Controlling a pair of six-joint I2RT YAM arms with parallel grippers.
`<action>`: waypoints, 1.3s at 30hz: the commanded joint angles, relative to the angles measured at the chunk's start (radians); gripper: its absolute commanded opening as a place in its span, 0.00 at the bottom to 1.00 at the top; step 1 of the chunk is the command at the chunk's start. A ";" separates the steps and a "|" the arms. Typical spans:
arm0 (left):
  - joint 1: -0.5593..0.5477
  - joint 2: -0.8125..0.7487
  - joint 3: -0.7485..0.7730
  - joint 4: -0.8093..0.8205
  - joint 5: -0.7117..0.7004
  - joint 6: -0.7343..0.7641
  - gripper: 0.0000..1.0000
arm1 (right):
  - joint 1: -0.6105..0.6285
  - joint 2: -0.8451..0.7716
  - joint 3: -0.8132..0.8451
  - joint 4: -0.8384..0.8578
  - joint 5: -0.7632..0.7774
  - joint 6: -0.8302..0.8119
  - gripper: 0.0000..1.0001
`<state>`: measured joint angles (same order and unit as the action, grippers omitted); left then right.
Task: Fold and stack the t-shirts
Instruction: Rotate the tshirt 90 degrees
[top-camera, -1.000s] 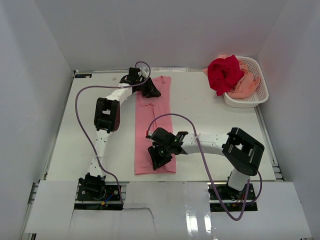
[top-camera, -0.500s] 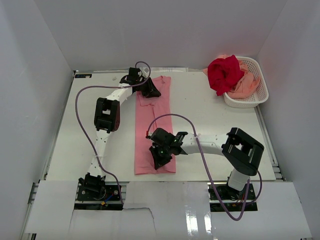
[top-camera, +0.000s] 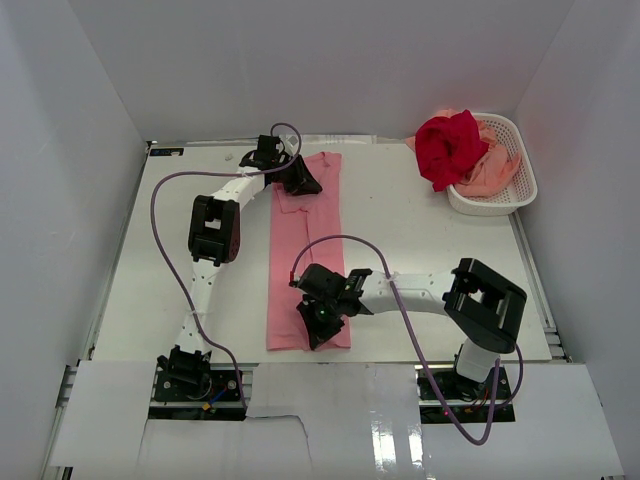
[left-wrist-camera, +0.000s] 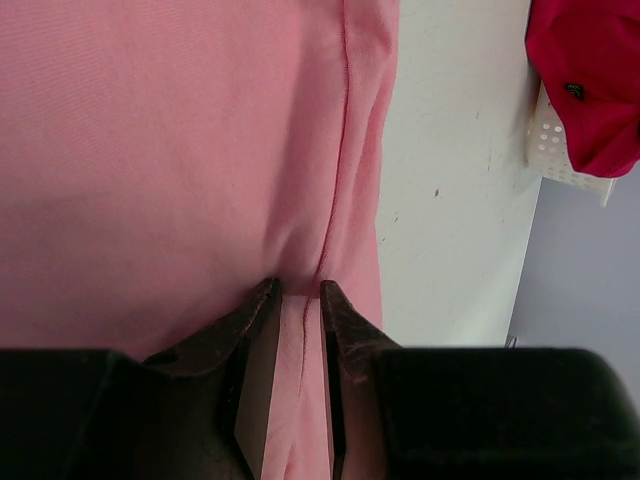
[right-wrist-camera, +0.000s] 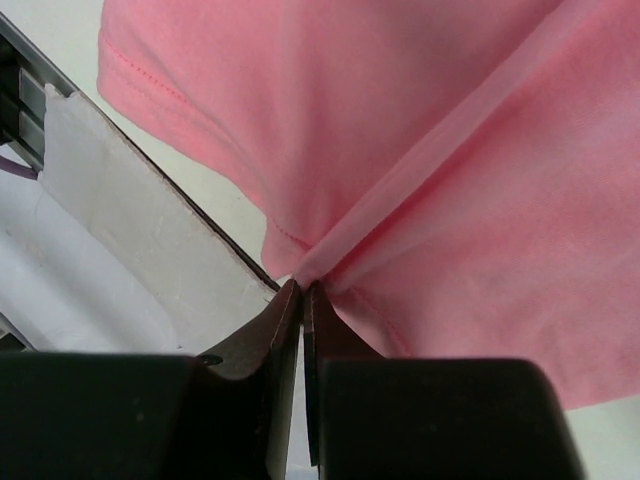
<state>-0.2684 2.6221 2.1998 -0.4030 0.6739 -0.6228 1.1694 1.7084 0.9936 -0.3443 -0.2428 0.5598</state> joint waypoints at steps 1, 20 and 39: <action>-0.006 0.012 0.015 -0.031 -0.027 0.020 0.34 | 0.021 -0.023 0.028 -0.025 -0.047 0.020 0.09; -0.003 -0.162 0.035 -0.077 -0.019 0.000 0.34 | 0.006 -0.219 0.002 0.047 -0.043 0.049 0.48; 0.043 -1.344 -1.247 -0.169 -0.146 0.035 0.38 | -0.227 -0.667 -0.427 0.094 -0.021 0.244 0.26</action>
<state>-0.2199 1.3060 1.1252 -0.4755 0.5545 -0.5835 0.9661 1.0710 0.6067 -0.3138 -0.1921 0.7391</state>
